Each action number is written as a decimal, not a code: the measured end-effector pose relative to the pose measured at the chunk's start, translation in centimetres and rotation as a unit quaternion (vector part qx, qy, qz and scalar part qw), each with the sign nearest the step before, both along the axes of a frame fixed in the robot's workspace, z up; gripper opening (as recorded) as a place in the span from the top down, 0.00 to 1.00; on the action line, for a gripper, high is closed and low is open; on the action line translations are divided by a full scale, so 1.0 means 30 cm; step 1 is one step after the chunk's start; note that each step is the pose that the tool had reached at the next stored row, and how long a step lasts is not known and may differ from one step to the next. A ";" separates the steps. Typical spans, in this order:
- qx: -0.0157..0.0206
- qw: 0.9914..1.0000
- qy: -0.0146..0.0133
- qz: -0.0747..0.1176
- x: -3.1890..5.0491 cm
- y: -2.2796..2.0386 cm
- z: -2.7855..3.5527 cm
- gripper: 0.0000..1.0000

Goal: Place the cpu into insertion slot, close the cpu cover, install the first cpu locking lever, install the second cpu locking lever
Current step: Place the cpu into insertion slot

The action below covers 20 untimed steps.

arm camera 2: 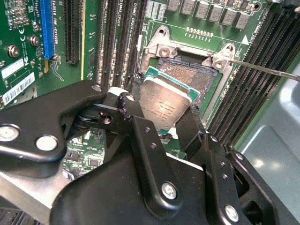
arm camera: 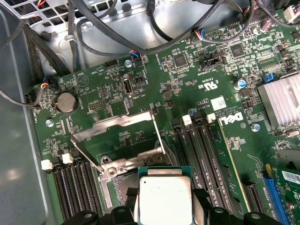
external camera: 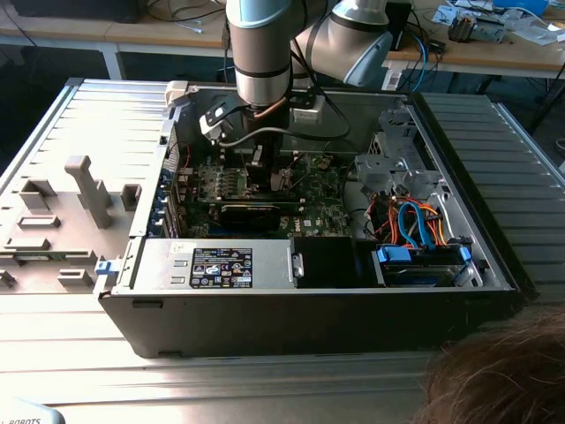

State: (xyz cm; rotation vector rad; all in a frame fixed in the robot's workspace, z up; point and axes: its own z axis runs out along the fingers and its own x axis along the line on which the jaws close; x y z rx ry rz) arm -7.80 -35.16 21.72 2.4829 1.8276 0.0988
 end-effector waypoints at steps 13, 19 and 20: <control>0.000 1.000 0.000 -0.009 -0.001 0.000 0.000 0.46; 0.000 1.000 0.000 -0.013 -0.001 0.000 -0.001 0.46; 0.000 1.000 0.000 -0.014 -0.001 0.000 -0.001 0.46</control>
